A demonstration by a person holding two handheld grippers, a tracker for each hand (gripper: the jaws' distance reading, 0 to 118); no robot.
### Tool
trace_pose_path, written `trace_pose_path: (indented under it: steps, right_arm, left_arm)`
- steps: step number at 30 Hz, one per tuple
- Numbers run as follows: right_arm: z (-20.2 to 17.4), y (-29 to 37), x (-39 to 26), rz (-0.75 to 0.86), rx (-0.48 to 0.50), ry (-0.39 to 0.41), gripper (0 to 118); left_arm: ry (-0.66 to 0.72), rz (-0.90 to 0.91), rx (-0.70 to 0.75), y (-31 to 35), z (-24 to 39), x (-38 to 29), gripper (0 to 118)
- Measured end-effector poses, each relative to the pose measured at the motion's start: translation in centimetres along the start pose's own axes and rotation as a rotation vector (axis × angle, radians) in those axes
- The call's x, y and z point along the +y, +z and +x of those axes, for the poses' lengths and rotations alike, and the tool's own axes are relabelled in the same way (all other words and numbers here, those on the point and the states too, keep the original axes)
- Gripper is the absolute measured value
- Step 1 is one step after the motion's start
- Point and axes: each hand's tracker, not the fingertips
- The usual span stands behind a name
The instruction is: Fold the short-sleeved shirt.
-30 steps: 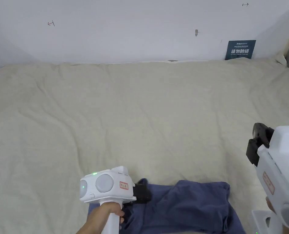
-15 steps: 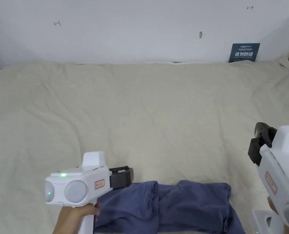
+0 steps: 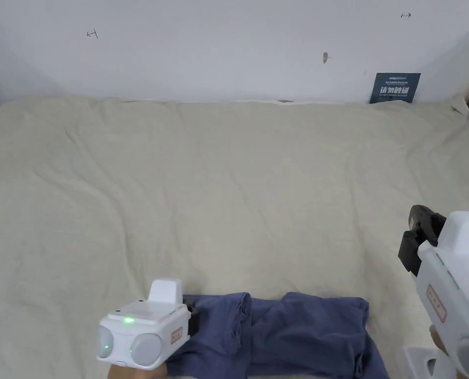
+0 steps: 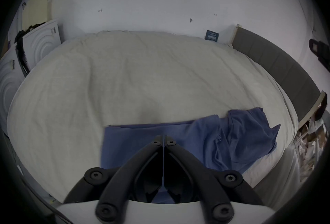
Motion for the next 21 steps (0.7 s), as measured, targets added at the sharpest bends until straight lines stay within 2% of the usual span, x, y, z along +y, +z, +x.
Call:
trace_pose_path:
  steps: [7,11,13,18,20,21]
  right_arm:
    - [1.5,-0.1,-0.6,-0.018,-0.033,-0.008,2]
    - [2.1,-0.2,-0.9,-0.027,-0.049,-0.015,2]
    - [2.3,-0.1,-1.0,-0.031,-0.052,-0.015,2]
    - [2.3,0.0,-0.8,-0.030,-0.055,-0.018,2]
    - [2.0,0.0,-0.5,-0.025,-0.050,-0.012,2]
    - [1.8,0.0,-0.4,-0.023,-0.049,-0.008,2]
  left_arm:
    - [-0.076,-0.097,-0.075,-4.0,5.3,-1.2,1]
    - [-0.171,-0.101,-0.019,-5.0,7.4,-2.4,1]
    - [-0.166,-0.105,-0.032,-4.9,6.7,-2.0,1]
    - [-0.020,-0.103,-0.146,-2.7,4.5,0.5,1]
    - [0.055,-0.043,-0.214,-0.5,2.9,1.8,3]
    - [0.079,-0.027,-0.235,0.4,1.9,2.4,9]
